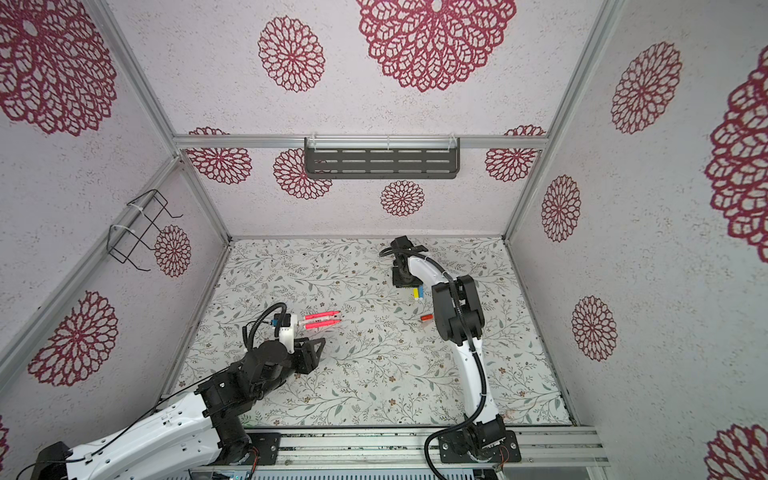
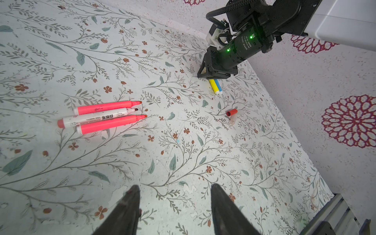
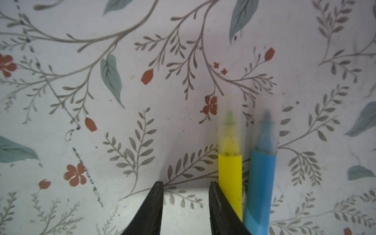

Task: Insert the pens into the pen caps
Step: 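Open the right gripper and lift away while the left gripper moves toward the pink markers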

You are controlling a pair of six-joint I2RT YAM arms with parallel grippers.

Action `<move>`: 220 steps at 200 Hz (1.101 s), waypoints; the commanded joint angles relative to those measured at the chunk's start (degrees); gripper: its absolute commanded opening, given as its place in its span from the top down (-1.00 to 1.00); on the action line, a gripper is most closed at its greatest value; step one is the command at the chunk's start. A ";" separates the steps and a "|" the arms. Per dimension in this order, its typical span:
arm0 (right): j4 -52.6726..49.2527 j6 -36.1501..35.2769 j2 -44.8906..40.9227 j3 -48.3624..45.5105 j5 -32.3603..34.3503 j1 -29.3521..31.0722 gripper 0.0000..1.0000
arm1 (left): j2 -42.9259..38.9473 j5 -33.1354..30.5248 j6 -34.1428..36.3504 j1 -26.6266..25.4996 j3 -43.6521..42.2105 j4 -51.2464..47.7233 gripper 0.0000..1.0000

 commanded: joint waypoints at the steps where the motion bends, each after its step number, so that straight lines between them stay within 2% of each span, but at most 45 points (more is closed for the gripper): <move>1: -1.72 2.16 -2.37 -1.04 2.64 -1.05 0.21 | -0.50 -1.19 0.03 -0.32 -0.18 -0.32 -0.16; 36: -1.30 3.72 -3.28 -2.28 4.18 -1.28 0.16 | -0.75 -1.35 0.16 -0.33 -0.18 -0.50 -0.16; 106: 2.64 3.22 -9.24 -6.25 0.67 -0.95 0.17 | -2.15 -1.80 0.41 -0.31 -0.44 -1.08 -0.16; 130: 4.21 2.23 -13.86 -8.25 -1.07 -0.50 0.16 | -1.61 -1.95 1.28 -0.33 -0.11 -0.62 -0.16; 148: 6.59 1.51 -17.91 -10.80 -4.98 -0.06 0.15 | -0.91 -2.24 2.03 -0.33 0.25 -0.52 -0.17; 194: 13.25 -0.86 -31.69 -19.46 -10.45 3.38 0.11 | 0.82 -1.96 3.51 0.09 1.48 -0.02 -0.19; 220: 17.66 -1.92 -39.22 -25.78 -15.69 4.85 0.10 | 3.98 1.98 4.10 3.26 2.72 -0.71 -0.20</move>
